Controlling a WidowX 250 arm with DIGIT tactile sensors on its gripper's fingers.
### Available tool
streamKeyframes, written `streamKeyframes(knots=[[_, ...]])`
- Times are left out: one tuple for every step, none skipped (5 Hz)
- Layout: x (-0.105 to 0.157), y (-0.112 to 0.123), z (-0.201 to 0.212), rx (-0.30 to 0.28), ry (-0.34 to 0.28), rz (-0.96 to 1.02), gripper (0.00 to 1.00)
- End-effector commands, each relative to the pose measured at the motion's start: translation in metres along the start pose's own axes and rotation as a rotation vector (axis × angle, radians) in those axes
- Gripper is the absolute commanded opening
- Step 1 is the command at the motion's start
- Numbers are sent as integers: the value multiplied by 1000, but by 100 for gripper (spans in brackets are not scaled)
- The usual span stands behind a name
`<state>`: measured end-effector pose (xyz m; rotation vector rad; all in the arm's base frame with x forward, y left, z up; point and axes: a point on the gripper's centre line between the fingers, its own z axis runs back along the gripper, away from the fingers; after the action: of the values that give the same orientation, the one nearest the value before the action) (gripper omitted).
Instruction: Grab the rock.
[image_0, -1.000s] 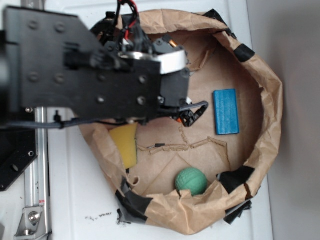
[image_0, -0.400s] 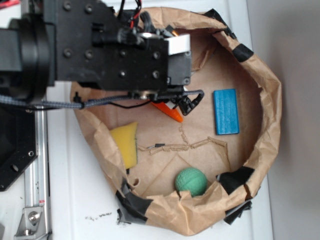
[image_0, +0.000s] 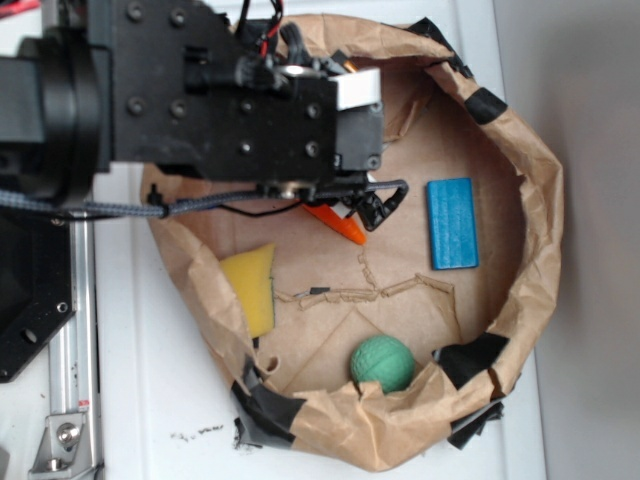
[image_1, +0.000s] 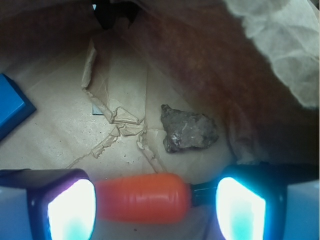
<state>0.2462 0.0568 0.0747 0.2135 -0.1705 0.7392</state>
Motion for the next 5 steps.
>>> streamKeyframes(knots=[[30, 35, -27, -13, -64, 33, 100], [29, 41, -31, -5, -78, 30, 100], [31, 46, -30, -1, -85, 37, 100], [28, 49, -29, 16, -100, 30, 100], [23, 55, -30, 35, -108, 17, 100]])
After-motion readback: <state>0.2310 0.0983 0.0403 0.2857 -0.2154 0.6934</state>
